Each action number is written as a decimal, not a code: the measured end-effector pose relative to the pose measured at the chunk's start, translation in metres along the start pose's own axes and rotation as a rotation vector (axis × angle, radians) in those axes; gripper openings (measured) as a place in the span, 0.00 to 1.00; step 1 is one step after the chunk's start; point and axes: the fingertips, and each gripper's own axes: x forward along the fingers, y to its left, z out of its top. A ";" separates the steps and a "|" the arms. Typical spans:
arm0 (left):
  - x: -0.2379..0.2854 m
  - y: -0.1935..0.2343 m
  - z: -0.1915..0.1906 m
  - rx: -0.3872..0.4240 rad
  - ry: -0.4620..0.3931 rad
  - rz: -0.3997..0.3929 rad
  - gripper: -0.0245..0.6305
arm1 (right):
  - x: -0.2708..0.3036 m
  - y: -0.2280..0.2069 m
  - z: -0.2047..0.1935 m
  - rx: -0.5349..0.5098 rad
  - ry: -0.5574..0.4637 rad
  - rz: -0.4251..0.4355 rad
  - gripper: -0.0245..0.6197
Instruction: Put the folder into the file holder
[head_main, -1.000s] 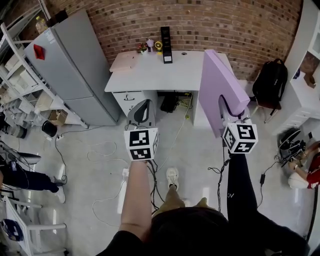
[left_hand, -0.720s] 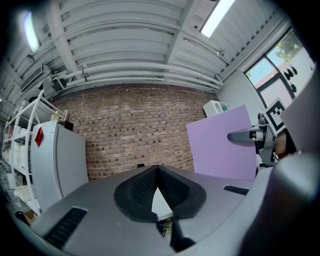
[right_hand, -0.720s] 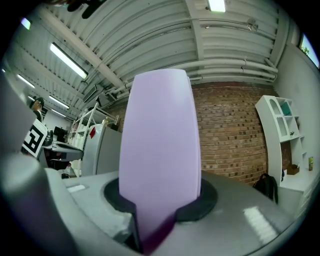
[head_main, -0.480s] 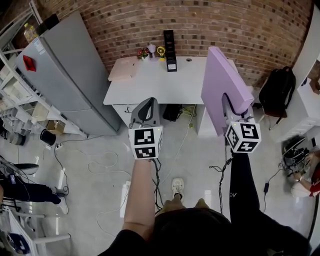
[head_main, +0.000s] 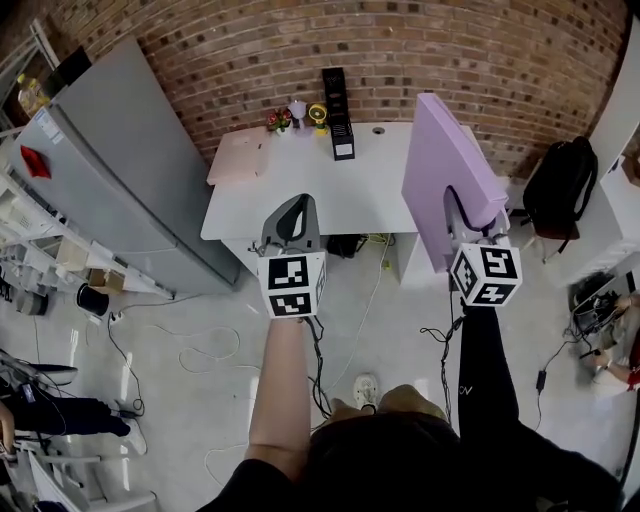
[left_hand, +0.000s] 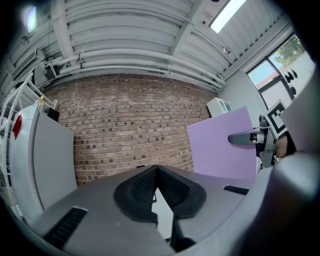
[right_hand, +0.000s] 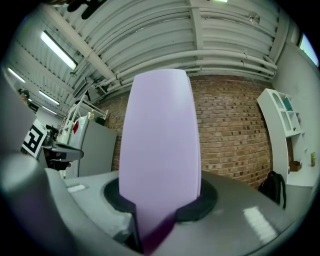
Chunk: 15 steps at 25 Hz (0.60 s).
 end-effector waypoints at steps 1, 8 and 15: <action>0.007 0.002 0.000 0.001 -0.002 -0.006 0.05 | 0.006 -0.001 -0.001 0.000 -0.002 -0.006 0.26; 0.041 0.010 -0.002 0.006 0.000 -0.034 0.05 | 0.035 -0.013 -0.004 0.010 -0.007 -0.032 0.26; 0.078 0.017 -0.014 0.005 0.002 -0.045 0.05 | 0.074 -0.026 -0.010 0.013 -0.014 -0.033 0.26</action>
